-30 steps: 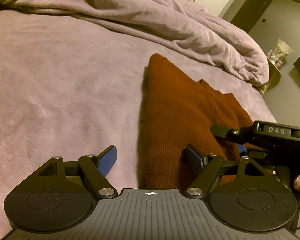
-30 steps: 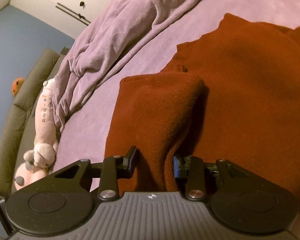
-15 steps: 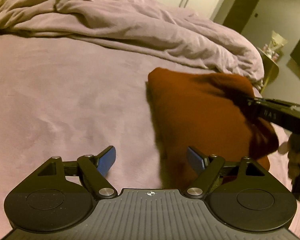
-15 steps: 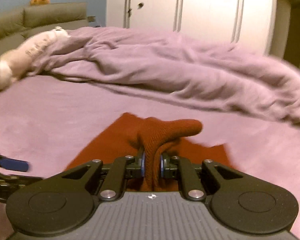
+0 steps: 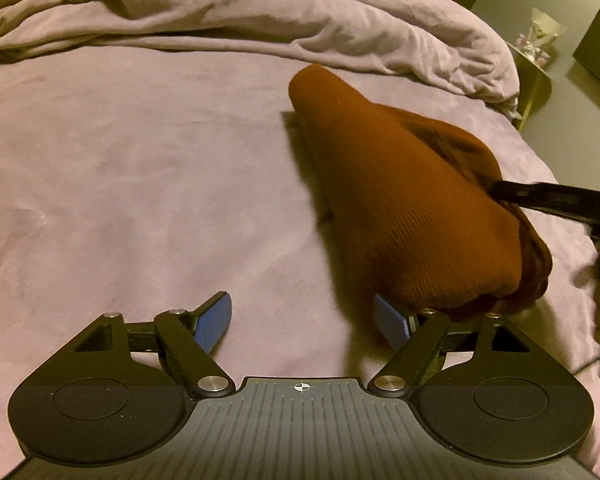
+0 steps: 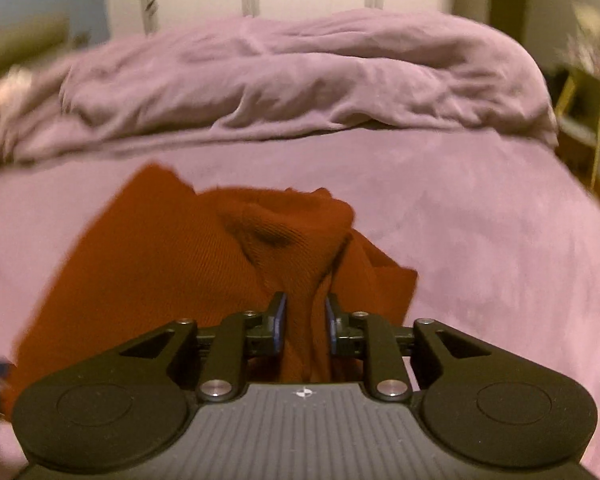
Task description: Fold small clothes
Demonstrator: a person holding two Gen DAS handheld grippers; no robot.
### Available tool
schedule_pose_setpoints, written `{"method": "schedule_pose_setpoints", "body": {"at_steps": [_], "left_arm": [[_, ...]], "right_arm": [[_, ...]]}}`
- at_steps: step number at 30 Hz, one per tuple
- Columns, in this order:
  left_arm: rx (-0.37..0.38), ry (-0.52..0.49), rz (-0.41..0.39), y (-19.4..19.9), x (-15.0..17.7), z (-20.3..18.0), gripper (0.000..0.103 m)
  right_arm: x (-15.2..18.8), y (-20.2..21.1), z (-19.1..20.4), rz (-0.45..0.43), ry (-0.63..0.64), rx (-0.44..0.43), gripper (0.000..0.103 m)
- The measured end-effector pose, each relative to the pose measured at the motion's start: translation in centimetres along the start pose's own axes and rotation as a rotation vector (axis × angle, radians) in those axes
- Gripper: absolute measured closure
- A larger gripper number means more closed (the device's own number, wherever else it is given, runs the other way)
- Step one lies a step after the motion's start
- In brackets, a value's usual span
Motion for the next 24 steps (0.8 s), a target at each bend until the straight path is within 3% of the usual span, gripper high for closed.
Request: {"method": "schedule_pose_setpoints", "body": {"at_steps": [2, 4, 10, 15, 17, 21, 24], "left_arm": [[-0.003, 0.005, 0.003, 0.1, 0.3, -0.2, 0.02], [0.008, 0.011, 0.006, 0.3, 0.9, -0.8, 0.02], [0.002, 0.002, 0.013, -0.5, 2.2, -3.1, 0.018], [-0.013, -0.002, -0.006, -1.6, 1.6, -4.3, 0.018], [-0.005, 0.035, -0.004, -2.0, 1.4, -4.3, 0.018], [-0.07, 0.042, -0.038, -2.5, 0.3, -3.9, 0.018], [-0.1, 0.046, -0.032, -2.8, 0.0, -3.2, 0.018]], "right_arm": [[0.9, 2.3, -1.0, -0.016, -0.088, -0.034, 0.073], [2.6, 4.1, -2.4, -0.017, -0.196, -0.063, 0.052], [7.7, 5.5, -4.7, 0.091, -0.576, -0.24, 0.05], [8.3, 3.6, -4.1, 0.121, -0.717, -0.31, 0.051], [8.1, 2.8, -4.0, 0.13, -0.76, -0.31, 0.055], [8.0, 1.1, -3.6, 0.172, -0.783, -0.313, 0.083], [6.8, 1.6, -3.4, 0.119, -0.658, -0.222, 0.089]]}}
Point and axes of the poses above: each gripper's, at about its wrist camera, not at the fingertips, and y roughly against the way its jaws point, z to its left, x to its underside, the point moved 6 cm from there along -y, roughly the way its jaws point, and after that the axes turned 11 degrees about x, right-handed, at the moved point
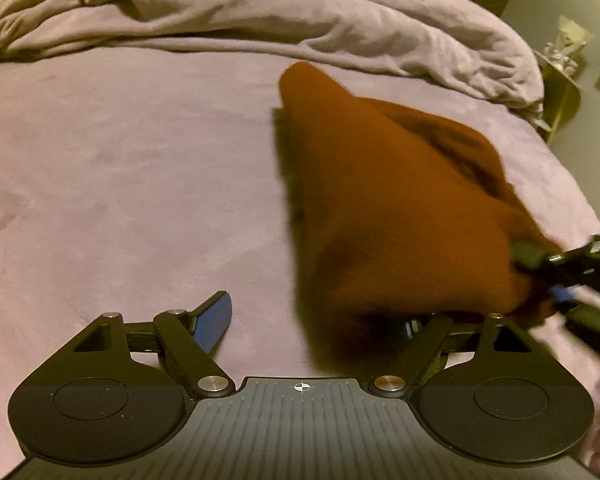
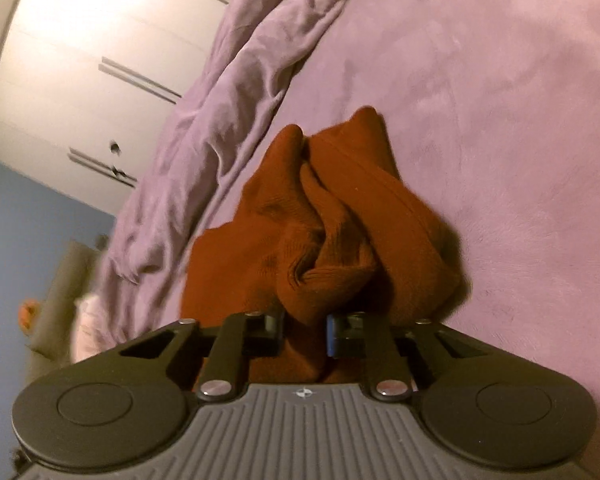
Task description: Fold small clothes
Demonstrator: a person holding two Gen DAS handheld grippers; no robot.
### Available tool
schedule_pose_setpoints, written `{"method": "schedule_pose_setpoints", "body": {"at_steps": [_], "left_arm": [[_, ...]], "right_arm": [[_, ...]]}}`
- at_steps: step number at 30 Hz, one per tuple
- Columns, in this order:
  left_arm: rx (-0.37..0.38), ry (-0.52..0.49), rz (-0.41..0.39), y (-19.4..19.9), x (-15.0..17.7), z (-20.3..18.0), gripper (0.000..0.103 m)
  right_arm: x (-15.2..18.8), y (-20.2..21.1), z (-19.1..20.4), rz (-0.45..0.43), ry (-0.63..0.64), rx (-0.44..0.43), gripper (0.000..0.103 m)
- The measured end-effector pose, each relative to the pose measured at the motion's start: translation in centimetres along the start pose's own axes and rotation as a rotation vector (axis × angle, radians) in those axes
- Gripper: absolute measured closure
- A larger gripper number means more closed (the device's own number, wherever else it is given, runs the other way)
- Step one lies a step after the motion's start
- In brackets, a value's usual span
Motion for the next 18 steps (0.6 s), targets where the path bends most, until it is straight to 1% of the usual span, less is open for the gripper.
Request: {"method": "schedule_pose_setpoints", "body": {"at_steps": [3, 4, 5, 6, 8, 9, 11, 12, 13, 16, 18], "left_arm": [[0.013, 0.014, -0.007, 0.4, 0.1, 0.9, 0.018], [0.02, 0.018, -0.006, 0.5, 0.2, 1.1, 0.017], [0.024, 0.018, -0.007, 0.6, 0.3, 1.4, 0.017], [0.026, 0.013, -0.002, 0.6, 0.5, 1.5, 0.016], [0.031, -0.004, 0.015, 0.9, 0.7, 1.4, 0.016], [0.034, -0.013, 0.022, 1.3, 0.8, 1.4, 0.016], [0.043, -0.024, 0.04, 2.3, 1.0, 1.6, 0.017], [0.038, -0.028, 0.036, 3.2, 0.9, 1.8, 0.018], [0.03, -0.03, 0.024, 4.0, 0.8, 2.2, 0.017], [0.032, -0.017, -0.038, 6.0, -0.6, 2.5, 0.017], [0.041, -0.004, -0.071, 6.0, -2.1, 2.3, 0.016]], "right_arm": [[-0.4, 3.2, 2.4, -0.22, 0.22, 0.067, 0.09], [-0.3, 3.6, 2.7, -0.258, 0.259, 0.079, 0.09], [-0.1, 3.7, 2.6, -0.274, 0.288, 0.095, 0.09], [0.1, 3.2, 2.1, -0.267, 0.307, 0.127, 0.09], [0.8, 1.0, 0.3, -0.196, 0.31, 0.199, 0.089], [1.1, 0.6, -0.2, -0.176, 0.322, 0.2, 0.088], [1.0, 1.7, -0.1, -0.207, 0.358, 0.209, 0.083], [0.8, 2.3, -0.1, -0.213, 0.366, 0.216, 0.077], [0.6, 3.0, -0.2, -0.218, 0.362, 0.215, 0.074], [-0.4, 5.1, -0.4, -0.256, 0.322, 0.22, 0.073], [-0.9, 5.9, 0.5, -0.3, 0.354, 0.224, 0.073]]}}
Point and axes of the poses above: each gripper's, at about its wrist camera, not at the fingertips, and y roughly against the way its jaws point, z to its left, x to its underside, the point moved 6 cm from there along -y, roughly the way its jaws point, and after that the axes turned 11 degrees about x, right-handed, at the moved point
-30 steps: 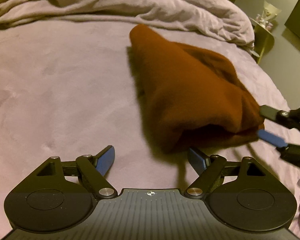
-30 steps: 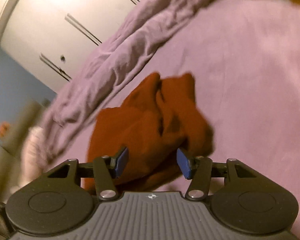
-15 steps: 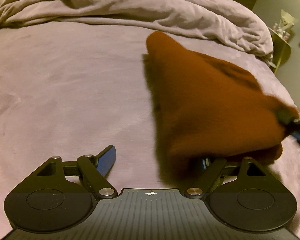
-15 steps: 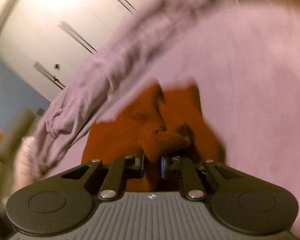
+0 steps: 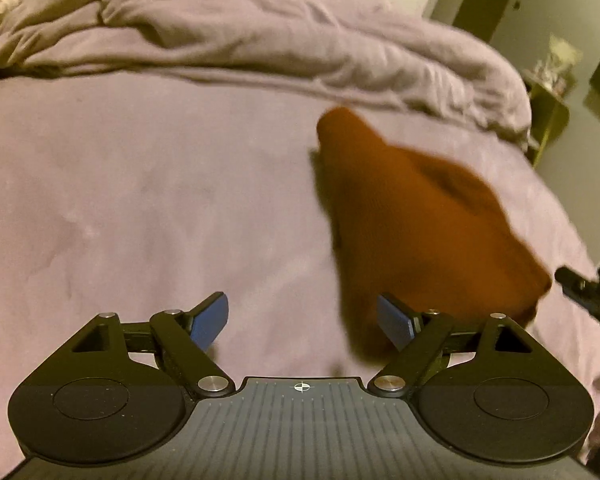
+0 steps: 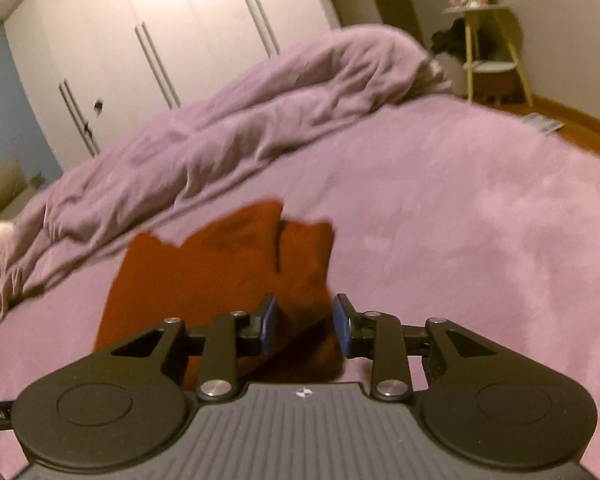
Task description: Fold small clothes
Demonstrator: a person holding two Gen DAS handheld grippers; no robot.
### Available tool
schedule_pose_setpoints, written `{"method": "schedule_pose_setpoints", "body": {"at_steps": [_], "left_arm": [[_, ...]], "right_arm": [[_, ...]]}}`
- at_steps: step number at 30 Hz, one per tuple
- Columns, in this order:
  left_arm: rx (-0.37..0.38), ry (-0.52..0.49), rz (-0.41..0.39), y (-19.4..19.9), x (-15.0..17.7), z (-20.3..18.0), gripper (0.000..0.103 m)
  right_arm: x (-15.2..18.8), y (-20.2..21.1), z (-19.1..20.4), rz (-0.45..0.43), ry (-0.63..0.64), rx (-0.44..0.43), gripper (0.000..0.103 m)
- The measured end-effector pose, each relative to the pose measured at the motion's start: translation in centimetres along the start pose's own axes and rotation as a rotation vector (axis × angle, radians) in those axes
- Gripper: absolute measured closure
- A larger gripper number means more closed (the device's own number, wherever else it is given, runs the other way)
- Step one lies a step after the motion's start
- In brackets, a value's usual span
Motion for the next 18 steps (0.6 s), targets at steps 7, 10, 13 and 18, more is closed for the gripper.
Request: {"method": "schedule_pose_setpoints", "body": {"at_steps": [7, 10, 13, 18], "left_arm": [[-0.1, -0.075, 0.013, -4.6, -1.8, -2.3, 0.016], [-0.159, -0.105, 0.039, -5.7, -1.2, -1.8, 0.016], [-0.167, -0.125, 0.041, -6.1, -0.1, -1.4, 0.012], [-0.165, -0.145, 0.039, -5.8, -0.7, -1.2, 0.009]], "right_arm": [[0.4, -1.1, 7.6, -0.057, 0.33, -0.097, 0.077], [1.1, -2.9, 9.1, -0.031, 0.394, -0.112, 0.078], [3.0, -5.4, 8.8, 0.026, 0.471, -0.083, 0.082], [3.0, -6.1, 9.0, 0.055, 0.488, -0.081, 0.083]]}}
Point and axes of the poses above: each gripper's, at about its wrist camera, not at the fingertips, and y roughly against the way its jaws point, z to its left, x to its underside, the point moved 6 cm from there along -y, roughly the way its jaws point, and after that the axes turned 11 degrees about x, right-handed, at the moved point
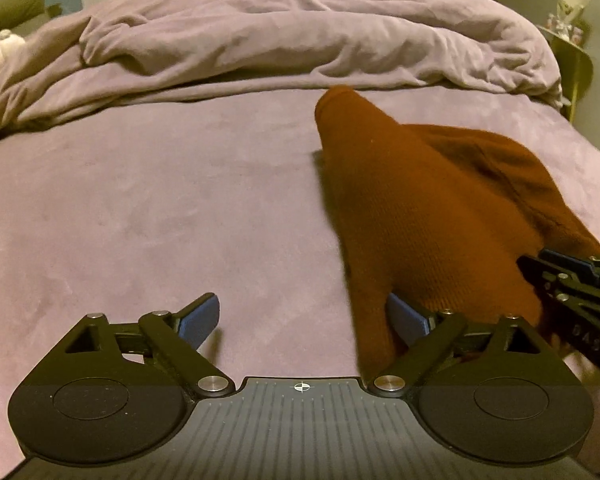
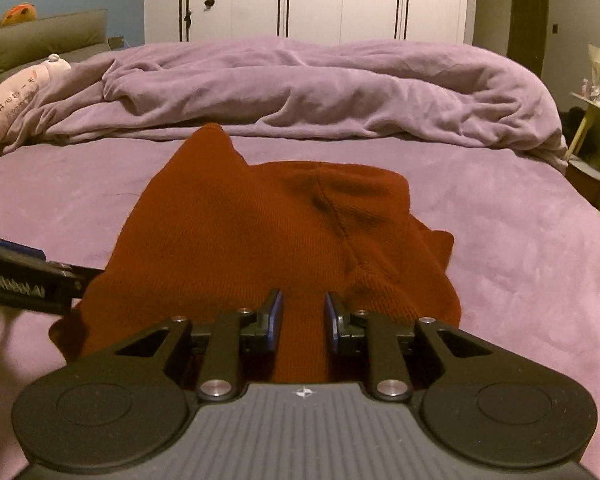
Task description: Fold small clothes
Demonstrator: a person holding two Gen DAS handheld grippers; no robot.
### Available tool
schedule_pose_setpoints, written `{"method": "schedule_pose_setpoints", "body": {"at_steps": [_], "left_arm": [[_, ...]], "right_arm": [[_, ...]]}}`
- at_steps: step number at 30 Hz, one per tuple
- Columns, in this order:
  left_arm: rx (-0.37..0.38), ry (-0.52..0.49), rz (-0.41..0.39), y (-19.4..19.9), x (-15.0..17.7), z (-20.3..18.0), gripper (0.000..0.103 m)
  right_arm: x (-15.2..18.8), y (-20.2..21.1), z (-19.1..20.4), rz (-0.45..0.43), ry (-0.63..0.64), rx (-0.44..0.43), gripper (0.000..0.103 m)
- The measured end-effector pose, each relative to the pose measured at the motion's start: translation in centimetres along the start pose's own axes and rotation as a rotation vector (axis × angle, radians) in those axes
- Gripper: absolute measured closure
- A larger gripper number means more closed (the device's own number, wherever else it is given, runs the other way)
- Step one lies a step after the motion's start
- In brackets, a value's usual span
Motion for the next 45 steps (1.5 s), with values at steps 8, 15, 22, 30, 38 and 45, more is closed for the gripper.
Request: {"method": "schedule_pose_setpoints", "body": {"at_steps": [8, 15, 22, 30, 38, 45], "left_arm": [[0.043, 0.111, -0.026, -0.7, -3.4, 1.3, 0.011], [-0.009, 0.089, 0.011, -4.4, -4.1, 1.9, 0.005], [0.218, 0.172, 0.029, -3.4, -3.2, 5.0, 0.006], [0.55, 0.405, 0.023, -4.8, -3.3, 4.4, 0.006], [0.61, 0.305, 0.056, -7.7, -4.3, 1.1, 0.009], [0.635, 0.301, 0.078, -8.0, -4.5, 1.8, 0.041]], "right_arm": [[-4.9, -0.1, -1.2, -0.072, 0.002, 0.053, 0.079], [-3.6, -6.1, -2.9, 0.09, 0.074, 0.193, 0.082], [-3.0, -4.6, -10.5, 0.17, -0.346, -0.041, 0.047], [-0.3, -7.7, -12.9, 0.318, -0.658, -0.381, 0.026], [-1.3, -9.3, -9.8, 0.326, -0.652, -0.48, 0.014], [-1.2, -9.5, -8.7, 0.344, -0.641, -0.393, 0.067]]}}
Point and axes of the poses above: each gripper's, at about its wrist camera, not at the fingertips, and y roughly against the way its jaws point, z to its left, x to its underside, the point moved 6 cm from there along -y, roughly the way its jaws point, and after that the axes turned 11 degrees about x, right-handed, at the moved point
